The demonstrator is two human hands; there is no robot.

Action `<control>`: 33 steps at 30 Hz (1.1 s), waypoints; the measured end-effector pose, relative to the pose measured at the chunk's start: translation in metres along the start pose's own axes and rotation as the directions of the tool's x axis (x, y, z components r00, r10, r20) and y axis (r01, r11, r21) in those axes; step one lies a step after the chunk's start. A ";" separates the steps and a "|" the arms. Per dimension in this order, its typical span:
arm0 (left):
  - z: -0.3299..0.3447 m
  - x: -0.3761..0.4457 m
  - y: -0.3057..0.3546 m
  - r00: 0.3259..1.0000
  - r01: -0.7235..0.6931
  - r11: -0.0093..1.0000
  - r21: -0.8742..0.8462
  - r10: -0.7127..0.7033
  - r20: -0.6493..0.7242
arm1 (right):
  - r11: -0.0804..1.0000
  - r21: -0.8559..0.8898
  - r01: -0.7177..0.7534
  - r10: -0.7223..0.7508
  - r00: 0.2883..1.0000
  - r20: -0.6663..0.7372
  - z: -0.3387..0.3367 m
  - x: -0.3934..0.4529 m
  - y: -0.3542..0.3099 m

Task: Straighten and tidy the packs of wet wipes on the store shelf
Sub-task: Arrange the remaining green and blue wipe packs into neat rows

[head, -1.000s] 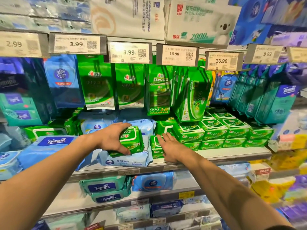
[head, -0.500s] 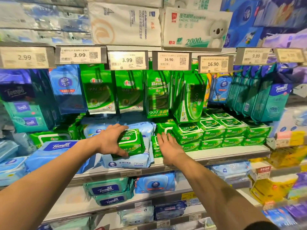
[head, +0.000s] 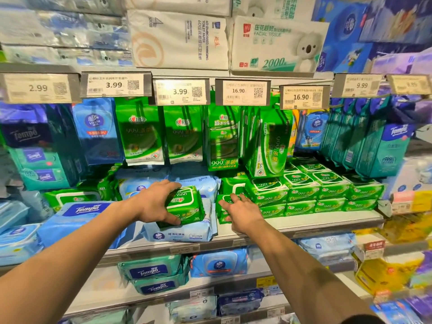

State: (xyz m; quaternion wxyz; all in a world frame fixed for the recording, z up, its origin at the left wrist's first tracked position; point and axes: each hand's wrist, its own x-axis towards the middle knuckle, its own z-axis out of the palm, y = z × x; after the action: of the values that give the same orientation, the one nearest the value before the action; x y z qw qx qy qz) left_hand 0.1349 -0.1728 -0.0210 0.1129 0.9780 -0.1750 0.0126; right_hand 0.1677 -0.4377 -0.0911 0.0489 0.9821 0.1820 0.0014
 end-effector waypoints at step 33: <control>0.010 0.043 0.065 0.997 -0.078 0.997 -0.015 0.078 0.005 | 0.980 0.153 0.124 -0.067 0.939 -0.336 -0.027 -0.057 0.045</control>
State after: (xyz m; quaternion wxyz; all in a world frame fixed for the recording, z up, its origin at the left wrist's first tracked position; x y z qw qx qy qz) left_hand 0.1531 -0.2487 -0.0140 0.1191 0.9696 -0.2134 0.0129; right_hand 0.1300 -0.4979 -0.0594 -0.0669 0.9585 0.2346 0.1475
